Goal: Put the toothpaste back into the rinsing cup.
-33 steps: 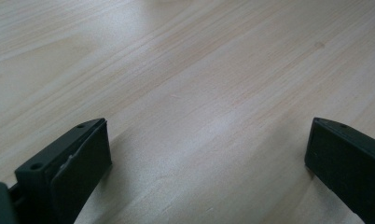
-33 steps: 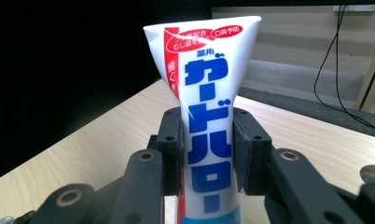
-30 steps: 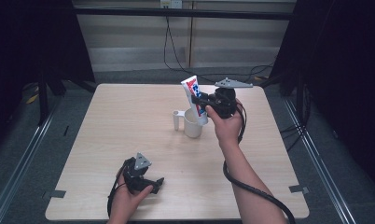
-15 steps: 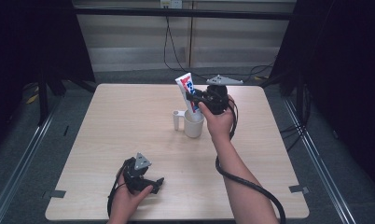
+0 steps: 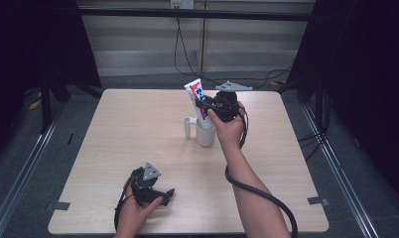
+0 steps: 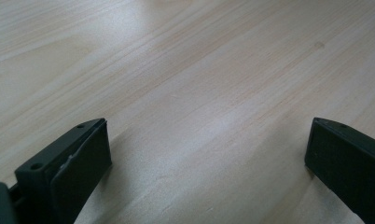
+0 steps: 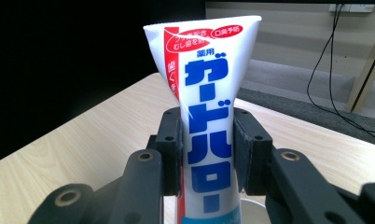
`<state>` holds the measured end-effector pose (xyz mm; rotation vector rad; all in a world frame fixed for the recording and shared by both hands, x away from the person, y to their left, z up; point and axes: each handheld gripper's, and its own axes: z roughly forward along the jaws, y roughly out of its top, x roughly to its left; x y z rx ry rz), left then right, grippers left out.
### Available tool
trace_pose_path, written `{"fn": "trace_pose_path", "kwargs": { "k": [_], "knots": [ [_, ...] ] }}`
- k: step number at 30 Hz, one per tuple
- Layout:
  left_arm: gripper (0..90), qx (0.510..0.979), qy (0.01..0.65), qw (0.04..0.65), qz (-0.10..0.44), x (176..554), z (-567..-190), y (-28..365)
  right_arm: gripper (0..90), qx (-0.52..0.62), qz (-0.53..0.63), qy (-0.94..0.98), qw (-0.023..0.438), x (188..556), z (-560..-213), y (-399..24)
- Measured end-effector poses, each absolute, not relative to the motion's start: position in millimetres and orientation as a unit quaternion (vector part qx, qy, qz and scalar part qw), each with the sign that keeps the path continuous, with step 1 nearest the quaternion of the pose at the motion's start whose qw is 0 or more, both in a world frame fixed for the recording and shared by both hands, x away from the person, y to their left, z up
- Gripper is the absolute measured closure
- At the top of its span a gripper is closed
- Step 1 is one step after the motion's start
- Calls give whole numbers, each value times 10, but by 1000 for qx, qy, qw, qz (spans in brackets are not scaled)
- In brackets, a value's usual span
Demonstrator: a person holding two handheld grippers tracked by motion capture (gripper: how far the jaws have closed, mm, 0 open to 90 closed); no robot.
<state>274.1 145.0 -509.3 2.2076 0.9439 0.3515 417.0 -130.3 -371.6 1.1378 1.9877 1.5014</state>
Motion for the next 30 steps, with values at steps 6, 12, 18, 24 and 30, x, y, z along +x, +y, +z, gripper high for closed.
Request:
{"fn": "trace_pose_path", "kwargs": {
  "k": [6,12,18,24,30],
  "knots": [
    [0,852,364,350,136,2741,-5093,1450,669,412,541,704,204,4216,-3761,-1331],
    [0,852,364,350,137,2741,-5094,1450,667,412,537,706,209,4286,-3859,-1327],
    [0,852,364,350,137,2741,-5093,1450,662,413,534,706,216,4311,-3972,-1334],
    [0,852,363,350,137,2742,-5094,1450,658,413,527,710,220,4303,-4085,-1356],
    [0,852,363,350,137,2742,-5094,1450,656,413,525,711,217,4268,-4137,-1380]
  ]
}}
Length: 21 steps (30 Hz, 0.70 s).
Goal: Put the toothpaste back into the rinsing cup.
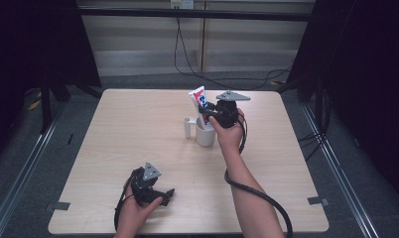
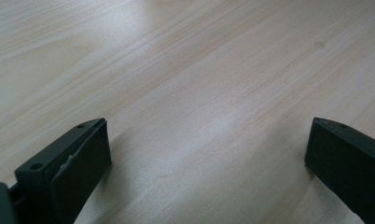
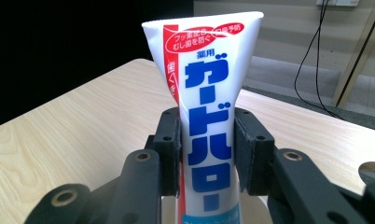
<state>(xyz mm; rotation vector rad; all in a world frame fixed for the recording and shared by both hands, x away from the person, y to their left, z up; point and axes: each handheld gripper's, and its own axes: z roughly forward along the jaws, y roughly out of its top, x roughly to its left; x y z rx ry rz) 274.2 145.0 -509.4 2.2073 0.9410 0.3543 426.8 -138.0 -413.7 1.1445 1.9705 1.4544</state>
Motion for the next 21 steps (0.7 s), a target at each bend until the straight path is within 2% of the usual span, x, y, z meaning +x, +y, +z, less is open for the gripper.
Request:
{"fn": "trace_pose_path", "kwargs": {
  "k": [21],
  "knots": [
    [0,853,364,349,136,2741,-5093,1450,649,418,517,714,220,4171,-4271,-1484]
  ]
}}
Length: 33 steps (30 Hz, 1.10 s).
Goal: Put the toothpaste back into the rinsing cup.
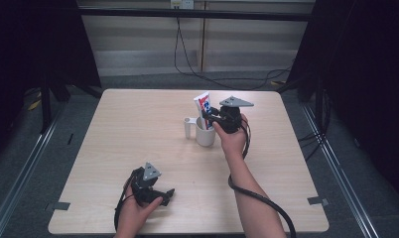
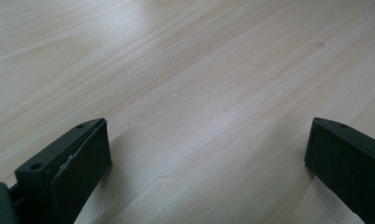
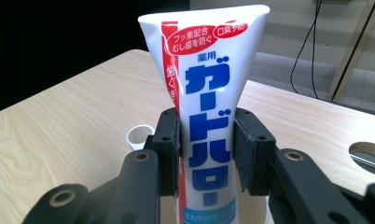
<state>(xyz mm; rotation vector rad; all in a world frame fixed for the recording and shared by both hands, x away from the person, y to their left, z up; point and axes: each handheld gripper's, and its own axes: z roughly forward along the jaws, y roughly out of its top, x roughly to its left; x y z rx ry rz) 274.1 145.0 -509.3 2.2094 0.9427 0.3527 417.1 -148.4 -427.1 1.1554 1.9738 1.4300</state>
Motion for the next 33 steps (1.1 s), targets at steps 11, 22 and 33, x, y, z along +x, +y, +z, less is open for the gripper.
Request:
{"fn": "trace_pose_path", "kwargs": {
  "k": [11,22,33],
  "knots": [
    [0,853,363,350,136,2741,-5093,1450,647,419,512,717,219,4120,-4315,-1524],
    [0,854,362,349,138,2743,-5092,1452,640,419,505,722,216,4103,-4362,-1547],
    [0,853,362,349,138,2742,-5094,1451,634,424,498,727,209,4099,-4408,-1584]
  ]
}}
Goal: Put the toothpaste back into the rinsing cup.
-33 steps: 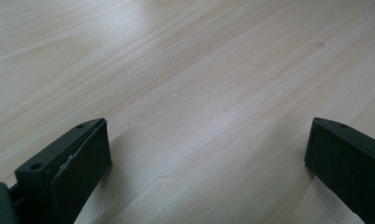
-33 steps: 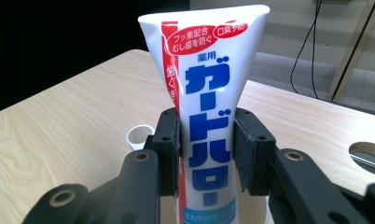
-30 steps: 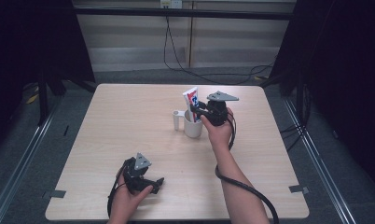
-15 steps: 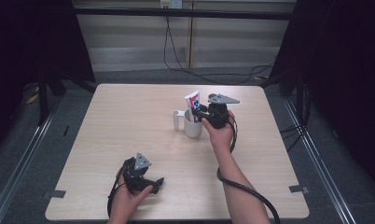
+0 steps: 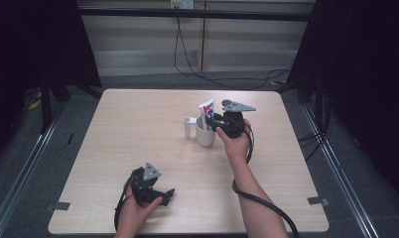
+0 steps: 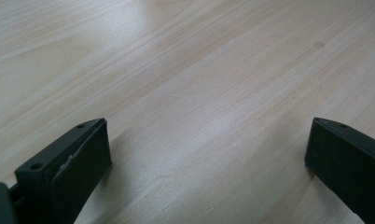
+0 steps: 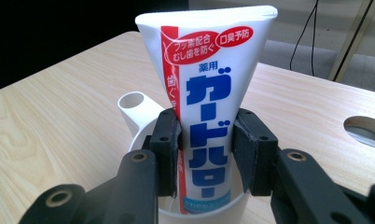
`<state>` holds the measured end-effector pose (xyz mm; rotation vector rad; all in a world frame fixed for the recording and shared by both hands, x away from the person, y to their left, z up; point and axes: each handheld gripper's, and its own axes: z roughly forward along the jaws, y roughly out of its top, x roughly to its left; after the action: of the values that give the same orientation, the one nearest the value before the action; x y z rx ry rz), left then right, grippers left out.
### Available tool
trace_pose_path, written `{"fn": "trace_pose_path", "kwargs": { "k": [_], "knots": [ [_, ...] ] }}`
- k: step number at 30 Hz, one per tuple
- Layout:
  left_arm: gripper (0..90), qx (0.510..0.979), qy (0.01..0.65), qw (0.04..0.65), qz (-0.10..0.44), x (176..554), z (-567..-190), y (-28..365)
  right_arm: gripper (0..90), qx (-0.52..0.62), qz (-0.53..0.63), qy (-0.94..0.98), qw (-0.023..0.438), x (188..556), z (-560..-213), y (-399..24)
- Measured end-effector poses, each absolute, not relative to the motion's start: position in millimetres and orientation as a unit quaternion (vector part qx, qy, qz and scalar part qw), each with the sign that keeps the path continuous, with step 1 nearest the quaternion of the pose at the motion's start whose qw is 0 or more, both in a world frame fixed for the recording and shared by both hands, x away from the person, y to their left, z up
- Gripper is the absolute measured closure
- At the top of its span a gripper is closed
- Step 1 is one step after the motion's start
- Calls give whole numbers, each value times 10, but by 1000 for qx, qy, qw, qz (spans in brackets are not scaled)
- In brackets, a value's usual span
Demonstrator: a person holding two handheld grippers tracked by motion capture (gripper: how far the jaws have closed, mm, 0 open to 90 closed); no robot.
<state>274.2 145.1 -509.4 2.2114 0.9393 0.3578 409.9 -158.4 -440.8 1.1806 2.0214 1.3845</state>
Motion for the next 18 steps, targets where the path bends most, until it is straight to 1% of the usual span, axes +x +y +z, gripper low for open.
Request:
{"fn": "trace_pose_path", "kwargs": {
  "k": [18],
  "knots": [
    [0,853,362,349,138,2742,-5094,1450,629,424,484,737,208,4075,-4429,-1595]
  ]
}}
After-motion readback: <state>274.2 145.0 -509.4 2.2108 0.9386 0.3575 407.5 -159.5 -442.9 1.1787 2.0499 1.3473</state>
